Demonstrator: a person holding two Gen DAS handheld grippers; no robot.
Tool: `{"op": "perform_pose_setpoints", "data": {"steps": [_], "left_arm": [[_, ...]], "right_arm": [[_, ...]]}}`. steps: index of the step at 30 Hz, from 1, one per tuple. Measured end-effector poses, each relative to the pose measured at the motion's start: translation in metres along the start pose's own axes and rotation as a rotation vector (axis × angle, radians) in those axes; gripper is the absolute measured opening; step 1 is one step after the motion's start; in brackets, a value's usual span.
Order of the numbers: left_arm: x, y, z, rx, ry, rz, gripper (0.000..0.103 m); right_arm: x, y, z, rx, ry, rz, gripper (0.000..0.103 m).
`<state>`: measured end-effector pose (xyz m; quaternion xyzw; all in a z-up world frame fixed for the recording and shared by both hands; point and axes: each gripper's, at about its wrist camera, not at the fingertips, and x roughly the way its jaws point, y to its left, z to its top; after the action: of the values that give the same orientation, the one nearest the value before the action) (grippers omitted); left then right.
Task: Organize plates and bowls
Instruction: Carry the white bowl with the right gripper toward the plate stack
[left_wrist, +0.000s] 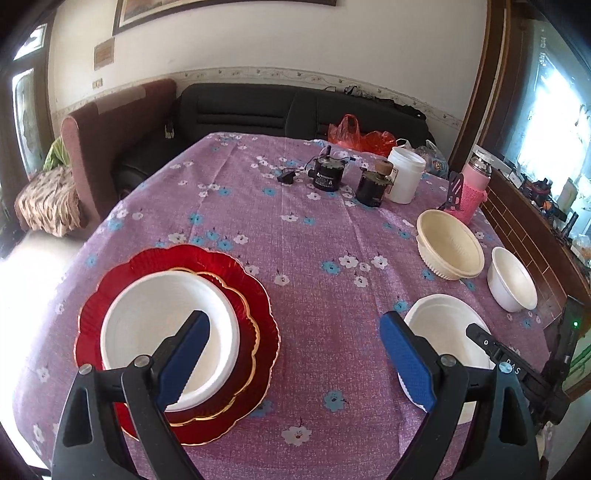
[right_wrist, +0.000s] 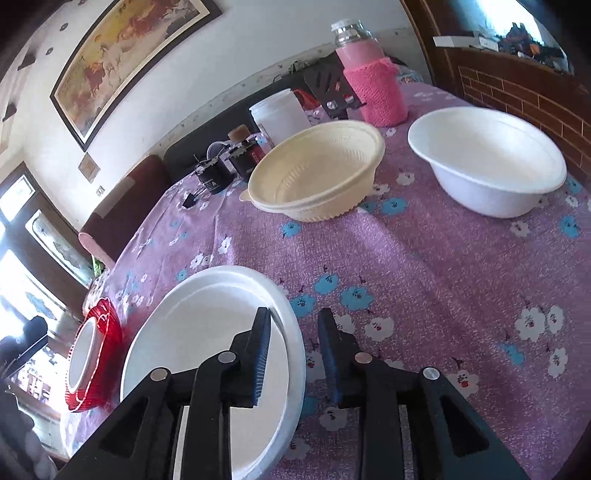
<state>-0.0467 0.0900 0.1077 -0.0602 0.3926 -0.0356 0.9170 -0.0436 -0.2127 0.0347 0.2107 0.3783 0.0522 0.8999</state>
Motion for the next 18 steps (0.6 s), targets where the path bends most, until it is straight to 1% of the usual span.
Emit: {"op": "perform_pose_setpoints", "data": {"steps": [4,9,12,16,17,18], "left_arm": [[0.020,-0.014,-0.008,0.016,0.055,-0.018,0.093],[0.045,-0.049,-0.018,0.076,0.119,-0.070,0.093],[0.060,-0.065,-0.023,0.092,0.154,-0.088,0.093],[0.078,-0.075,-0.030,0.097,0.206,-0.099,0.092],[0.080,-0.077,-0.031,0.100,0.214,-0.104,0.090],[0.082,-0.080,-0.034,0.107,0.220,-0.112,0.081]], "right_arm": [[-0.002,-0.001,0.002,-0.003,-0.014,-0.009,0.031],[-0.006,0.000,0.001,-0.009,-0.019,-0.006,0.031],[-0.004,-0.001,0.001,-0.003,-0.003,-0.003,0.031],[-0.002,-0.004,-0.001,0.012,0.023,0.022,0.031],[-0.002,-0.003,-0.002,0.013,0.026,0.025,0.031],[-0.002,-0.003,-0.003,0.012,0.031,0.027,0.031]]}}
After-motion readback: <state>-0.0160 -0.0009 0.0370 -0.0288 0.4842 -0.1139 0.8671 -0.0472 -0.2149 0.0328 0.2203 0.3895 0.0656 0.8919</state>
